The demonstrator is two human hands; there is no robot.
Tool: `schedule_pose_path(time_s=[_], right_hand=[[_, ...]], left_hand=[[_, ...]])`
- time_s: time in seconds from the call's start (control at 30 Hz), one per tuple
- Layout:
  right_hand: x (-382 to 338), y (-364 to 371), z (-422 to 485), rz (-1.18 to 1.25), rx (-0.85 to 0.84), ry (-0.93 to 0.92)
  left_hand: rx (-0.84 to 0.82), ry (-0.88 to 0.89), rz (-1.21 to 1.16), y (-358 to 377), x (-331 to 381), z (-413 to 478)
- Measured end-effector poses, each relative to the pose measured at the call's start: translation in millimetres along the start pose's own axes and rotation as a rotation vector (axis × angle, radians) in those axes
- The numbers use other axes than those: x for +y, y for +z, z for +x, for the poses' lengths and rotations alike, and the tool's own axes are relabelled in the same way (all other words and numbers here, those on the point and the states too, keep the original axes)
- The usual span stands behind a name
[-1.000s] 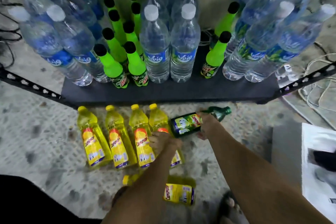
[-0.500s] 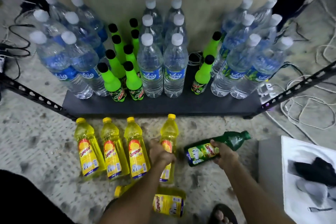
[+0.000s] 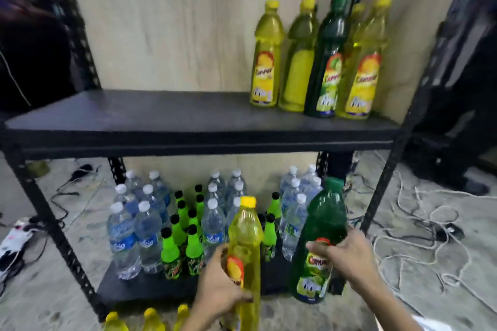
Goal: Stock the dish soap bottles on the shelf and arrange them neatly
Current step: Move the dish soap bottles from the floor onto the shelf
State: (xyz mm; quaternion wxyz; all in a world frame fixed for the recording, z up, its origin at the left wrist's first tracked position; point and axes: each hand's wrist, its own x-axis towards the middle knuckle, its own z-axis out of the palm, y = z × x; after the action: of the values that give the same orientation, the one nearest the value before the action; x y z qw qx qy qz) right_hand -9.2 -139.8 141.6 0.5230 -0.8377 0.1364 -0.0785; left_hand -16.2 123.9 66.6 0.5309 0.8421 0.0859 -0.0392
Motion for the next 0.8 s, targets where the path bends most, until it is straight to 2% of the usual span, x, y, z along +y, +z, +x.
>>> schedule_pose_path(time_s=[0.2,0.33,0.5,0.67,0.8], right_hand=[[-160.5,-85.1,-2.8,-0.005,0.128,-0.359],[-250.5,-114.6,27.5,0.074,0.203,-0.446],[-315.9,-101.9,88.9,0.014,0.315,-0.455],[-323.3,-67.2,136.7,-0.079,0.304,-0.327],[-310.8,-45.6,155.8,-0.102,0.328,-0.301]], left_hand=[[0.148,0.478,-0.141,-104.1,200.3,-3.2],[0.301,0.619,-0.211,-137.9,309.5,38.6],[0.410,0.578,-0.098,-134.3,381.4,110.9],[0.386,0.439,-0.084,-108.8,384.6,176.7],[0.392,0.429,-0.098,-97.6,378.9,203.8]])
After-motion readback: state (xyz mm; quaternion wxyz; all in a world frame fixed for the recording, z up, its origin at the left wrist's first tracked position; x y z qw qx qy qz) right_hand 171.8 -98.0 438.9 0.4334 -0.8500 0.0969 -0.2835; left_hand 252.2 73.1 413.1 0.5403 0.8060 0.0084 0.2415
